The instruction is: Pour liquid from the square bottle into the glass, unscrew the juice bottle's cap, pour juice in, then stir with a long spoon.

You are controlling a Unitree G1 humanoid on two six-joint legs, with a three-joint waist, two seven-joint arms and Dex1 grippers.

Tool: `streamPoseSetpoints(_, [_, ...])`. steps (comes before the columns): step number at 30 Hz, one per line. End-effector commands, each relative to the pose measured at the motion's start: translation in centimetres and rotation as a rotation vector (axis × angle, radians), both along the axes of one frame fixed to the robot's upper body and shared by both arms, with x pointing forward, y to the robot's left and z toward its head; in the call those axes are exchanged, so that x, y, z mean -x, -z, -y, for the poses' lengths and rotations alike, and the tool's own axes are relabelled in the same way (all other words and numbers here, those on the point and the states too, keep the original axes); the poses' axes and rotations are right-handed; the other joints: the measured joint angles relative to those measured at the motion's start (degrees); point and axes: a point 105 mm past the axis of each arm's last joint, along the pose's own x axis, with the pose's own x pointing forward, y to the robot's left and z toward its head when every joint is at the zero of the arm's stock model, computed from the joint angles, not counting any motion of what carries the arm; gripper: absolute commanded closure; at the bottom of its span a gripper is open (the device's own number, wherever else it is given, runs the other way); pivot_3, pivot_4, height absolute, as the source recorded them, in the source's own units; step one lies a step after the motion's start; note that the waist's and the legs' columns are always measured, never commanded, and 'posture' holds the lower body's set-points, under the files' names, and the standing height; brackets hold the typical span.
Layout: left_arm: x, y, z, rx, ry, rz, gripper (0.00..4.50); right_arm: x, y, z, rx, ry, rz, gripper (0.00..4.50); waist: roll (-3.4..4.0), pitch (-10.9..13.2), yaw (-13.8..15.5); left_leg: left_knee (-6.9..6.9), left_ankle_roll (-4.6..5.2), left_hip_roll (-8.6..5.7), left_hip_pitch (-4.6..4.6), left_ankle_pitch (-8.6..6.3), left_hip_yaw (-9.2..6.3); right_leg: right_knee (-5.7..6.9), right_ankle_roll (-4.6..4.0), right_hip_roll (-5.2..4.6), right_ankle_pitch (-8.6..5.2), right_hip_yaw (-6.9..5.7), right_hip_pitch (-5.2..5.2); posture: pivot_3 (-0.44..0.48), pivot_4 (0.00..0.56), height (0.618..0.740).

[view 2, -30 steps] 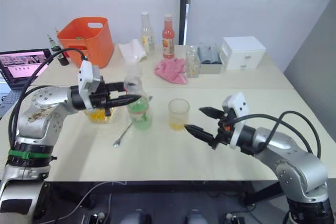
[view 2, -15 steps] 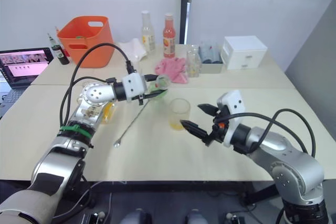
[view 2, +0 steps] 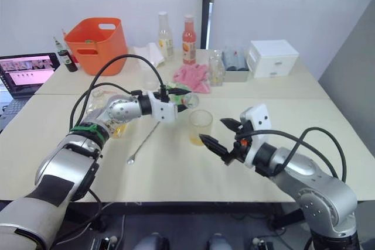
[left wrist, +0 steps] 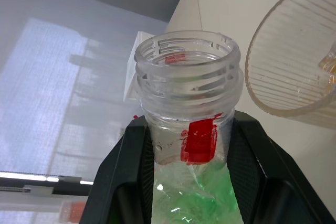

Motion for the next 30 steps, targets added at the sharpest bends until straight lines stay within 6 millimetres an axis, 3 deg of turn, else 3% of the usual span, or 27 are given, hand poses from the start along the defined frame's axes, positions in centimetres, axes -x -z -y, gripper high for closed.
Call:
streamPoseSetpoints(1, [0.04,-1.99,0.45,0.015,0.015,0.106,3.03,0.56,-1.04,-0.5,-0.019,-0.013,0.052,0.03,0.0,0.0,-0.04,0.0,0.0,0.0,0.0,0.0,0.0,0.0,0.0,0.0,0.0,0.0,0.0,0.0,0.15,0.715])
streamPoseSetpoints(30, [-0.66,-2.03,1.12,-0.083,-0.002,0.329,3.03,0.74,-0.79,-0.18,-0.056,0.013,0.039,0.03,0.0,0.0,0.01,0.01,0.0,-0.01,0.0,0.0,0.02,0.05,0.0,0.0,0.0,-0.01,-0.02,0.0,0.15,0.715])
